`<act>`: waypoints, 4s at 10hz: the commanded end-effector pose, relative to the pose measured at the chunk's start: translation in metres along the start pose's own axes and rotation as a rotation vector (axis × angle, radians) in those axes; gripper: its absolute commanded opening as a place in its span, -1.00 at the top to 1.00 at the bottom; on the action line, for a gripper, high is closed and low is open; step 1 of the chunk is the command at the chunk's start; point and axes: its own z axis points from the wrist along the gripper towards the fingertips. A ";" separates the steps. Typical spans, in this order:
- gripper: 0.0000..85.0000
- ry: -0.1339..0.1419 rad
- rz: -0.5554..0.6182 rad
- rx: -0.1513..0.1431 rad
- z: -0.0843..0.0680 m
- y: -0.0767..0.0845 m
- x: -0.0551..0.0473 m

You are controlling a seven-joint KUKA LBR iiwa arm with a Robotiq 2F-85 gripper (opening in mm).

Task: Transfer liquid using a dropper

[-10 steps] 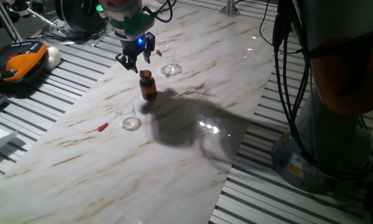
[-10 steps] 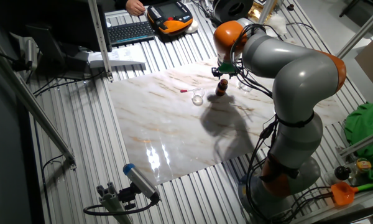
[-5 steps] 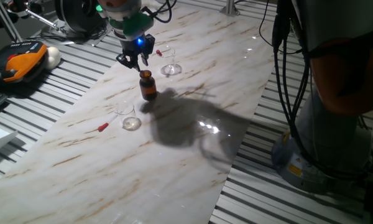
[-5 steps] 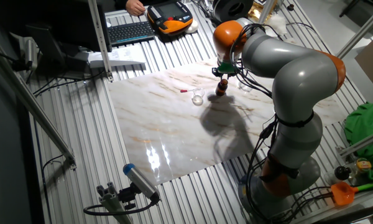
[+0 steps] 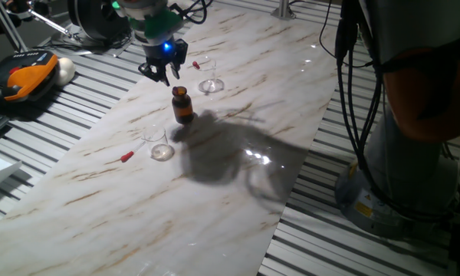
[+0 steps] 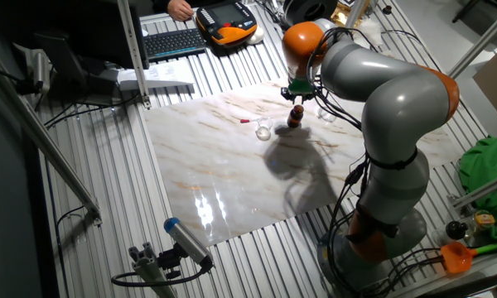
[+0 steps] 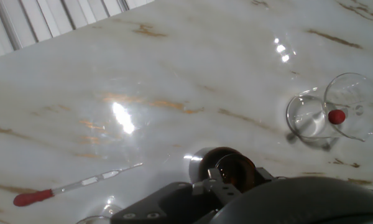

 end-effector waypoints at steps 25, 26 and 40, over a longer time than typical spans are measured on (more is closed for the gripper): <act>0.20 -0.046 -0.021 -0.021 0.038 0.001 0.015; 0.20 -0.046 -0.022 -0.021 0.039 0.001 0.015; 0.60 -0.033 -0.043 -0.025 0.036 0.001 0.015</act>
